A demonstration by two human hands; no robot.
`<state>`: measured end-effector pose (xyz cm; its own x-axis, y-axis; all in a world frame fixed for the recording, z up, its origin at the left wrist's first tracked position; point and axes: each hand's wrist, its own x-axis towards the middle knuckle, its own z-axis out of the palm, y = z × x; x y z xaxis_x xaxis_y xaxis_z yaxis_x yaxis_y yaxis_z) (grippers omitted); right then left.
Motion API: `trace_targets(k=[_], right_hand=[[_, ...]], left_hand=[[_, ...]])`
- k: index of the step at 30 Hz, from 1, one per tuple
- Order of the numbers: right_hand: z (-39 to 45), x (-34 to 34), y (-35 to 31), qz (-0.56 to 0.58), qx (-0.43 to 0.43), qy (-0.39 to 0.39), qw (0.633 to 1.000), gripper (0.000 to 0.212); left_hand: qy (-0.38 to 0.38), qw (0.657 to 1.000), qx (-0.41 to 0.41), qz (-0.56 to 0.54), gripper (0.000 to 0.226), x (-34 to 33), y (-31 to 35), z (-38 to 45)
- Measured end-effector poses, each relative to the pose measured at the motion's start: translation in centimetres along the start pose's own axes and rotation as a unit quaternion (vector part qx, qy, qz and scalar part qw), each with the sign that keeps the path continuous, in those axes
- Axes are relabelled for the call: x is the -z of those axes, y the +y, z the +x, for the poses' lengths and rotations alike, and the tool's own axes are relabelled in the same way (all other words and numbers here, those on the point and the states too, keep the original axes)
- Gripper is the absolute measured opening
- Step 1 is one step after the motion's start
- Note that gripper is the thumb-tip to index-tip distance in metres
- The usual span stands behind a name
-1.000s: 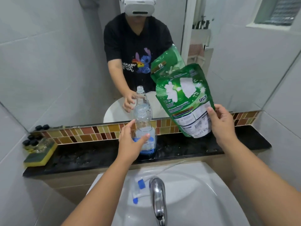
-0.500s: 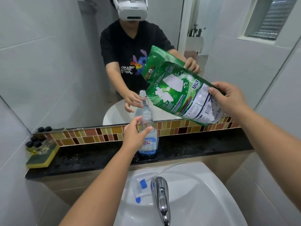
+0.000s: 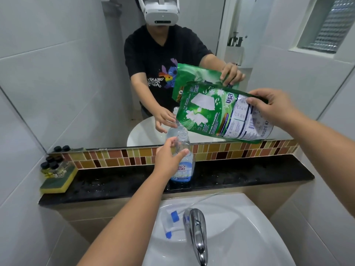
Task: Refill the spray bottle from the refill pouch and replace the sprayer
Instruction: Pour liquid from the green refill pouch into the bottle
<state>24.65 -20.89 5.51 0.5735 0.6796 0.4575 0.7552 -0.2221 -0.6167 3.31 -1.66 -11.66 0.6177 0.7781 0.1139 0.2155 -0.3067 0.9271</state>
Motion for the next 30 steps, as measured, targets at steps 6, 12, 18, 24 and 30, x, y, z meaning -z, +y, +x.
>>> trace_targets(k=[6,12,18,24,30], right_hand=[[1.1,0.5,-1.7,-0.04,0.025,-0.028,0.998,0.02],[1.9,0.9,-3.2,-0.079,0.052,-0.053,0.994,0.015],[2.5,1.3,-5.1,-0.155,0.096,-0.062,0.981,0.022],[3.1,1.9,-6.3,-0.207,0.119,-0.056,0.969,0.022],[3.5,2.1,-7.6,-0.237,0.139,-0.06,0.96,0.023]], left_hand=[[-0.001,1.0,0.004,-0.001,0.05,-0.1,0.0,0.0],[0.004,1.0,0.003,0.008,0.051,-0.3,-0.3,0.0],[0.006,1.0,0.003,0.005,0.052,-0.4,-0.5,0.1],[0.002,1.0,0.003,-0.026,0.053,-0.4,-0.4,-0.2],[0.003,0.999,0.0,-0.044,0.052,-0.4,-0.3,-0.5]])
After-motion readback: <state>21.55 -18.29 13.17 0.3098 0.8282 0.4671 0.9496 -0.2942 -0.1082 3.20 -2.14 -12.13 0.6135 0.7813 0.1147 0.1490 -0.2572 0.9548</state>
